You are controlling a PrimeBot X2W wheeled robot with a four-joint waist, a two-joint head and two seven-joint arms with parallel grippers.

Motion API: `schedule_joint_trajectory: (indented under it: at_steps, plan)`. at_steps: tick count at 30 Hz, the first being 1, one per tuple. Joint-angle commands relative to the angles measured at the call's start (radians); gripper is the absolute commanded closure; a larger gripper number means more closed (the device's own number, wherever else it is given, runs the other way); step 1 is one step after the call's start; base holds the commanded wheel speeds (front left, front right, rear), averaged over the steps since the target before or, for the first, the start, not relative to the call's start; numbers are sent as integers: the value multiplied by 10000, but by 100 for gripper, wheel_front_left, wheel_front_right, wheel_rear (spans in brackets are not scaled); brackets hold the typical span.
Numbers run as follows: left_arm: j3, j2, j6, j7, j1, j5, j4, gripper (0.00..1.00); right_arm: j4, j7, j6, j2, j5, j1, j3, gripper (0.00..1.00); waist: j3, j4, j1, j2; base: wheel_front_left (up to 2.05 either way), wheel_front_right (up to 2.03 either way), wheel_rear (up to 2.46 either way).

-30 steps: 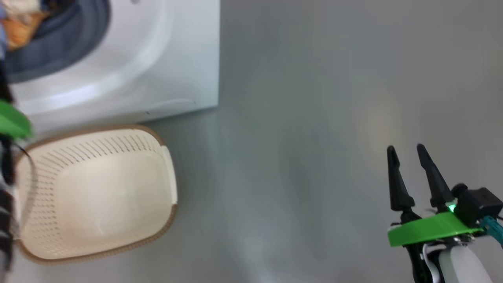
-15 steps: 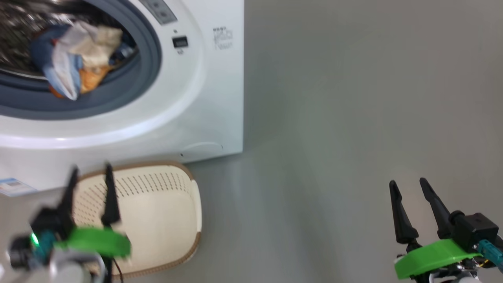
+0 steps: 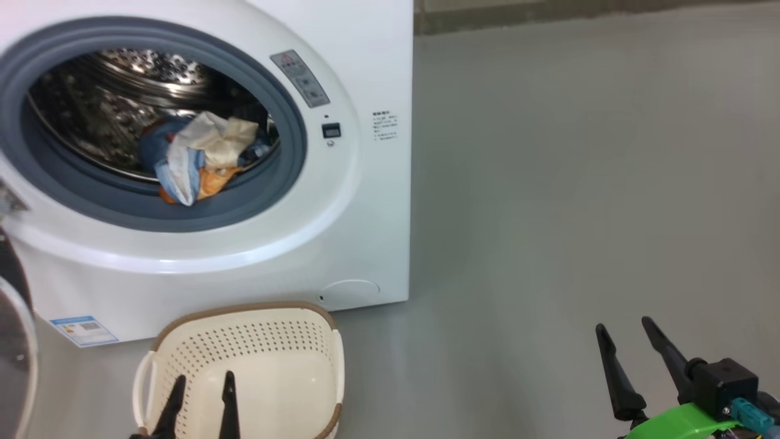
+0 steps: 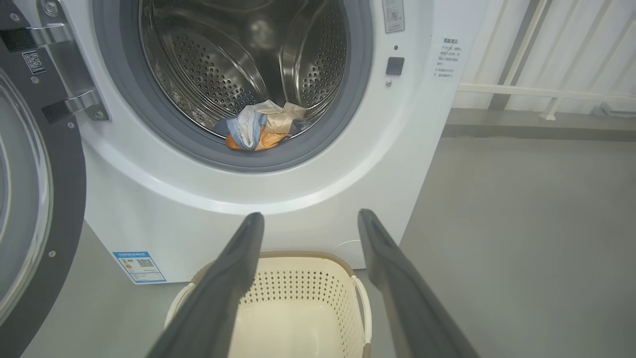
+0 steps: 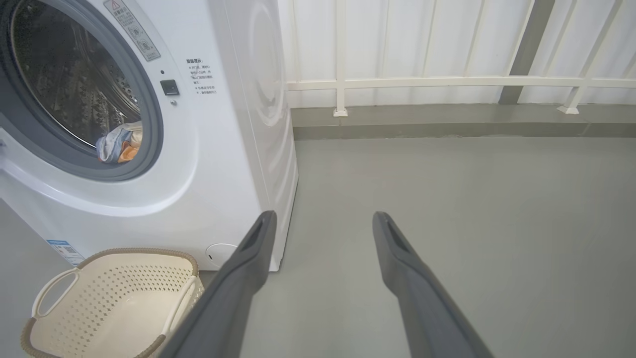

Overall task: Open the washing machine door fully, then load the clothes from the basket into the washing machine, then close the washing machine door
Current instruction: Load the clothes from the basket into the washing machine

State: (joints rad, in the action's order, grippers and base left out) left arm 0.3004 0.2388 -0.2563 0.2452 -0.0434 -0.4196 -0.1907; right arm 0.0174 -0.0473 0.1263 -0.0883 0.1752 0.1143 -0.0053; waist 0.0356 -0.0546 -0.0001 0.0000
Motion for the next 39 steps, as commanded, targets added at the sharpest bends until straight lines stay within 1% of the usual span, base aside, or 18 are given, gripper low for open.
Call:
schedule_joint_trajectory:
  at_steps: [1, 10, 26, 36, 39]
  plan:
    - [-238, 115, -82, -1, 123, 148, 341, 0, -342, 68, 44, -188, -7, -52, 303, 0, -392, 348, 2, 0, 0, 0, 0]
    - [-312, 166, -250, -8, -117, 69, 468, 0, -559, 227, 44, -194, 27, 118, 393, 0, -586, 510, 2, 0, 0, 0, 0]
    - [-377, 167, -404, 10, -125, -69, 463, 0, -512, 193, 44, -104, 59, 130, 352, 0, -542, 383, 2, 0, 0, 0, 0]
    - [-381, 241, -428, -30, 36, -103, 408, 0, -591, 218, 44, -116, 84, 119, 323, 0, -442, 444, 2, 0, 0, 0, 0]
    - [-429, 185, -371, -325, 128, -364, 361, 0, -633, 240, 44, -117, 108, 84, 331, 0, -308, 407, 2, 0, 0, 0, 0]
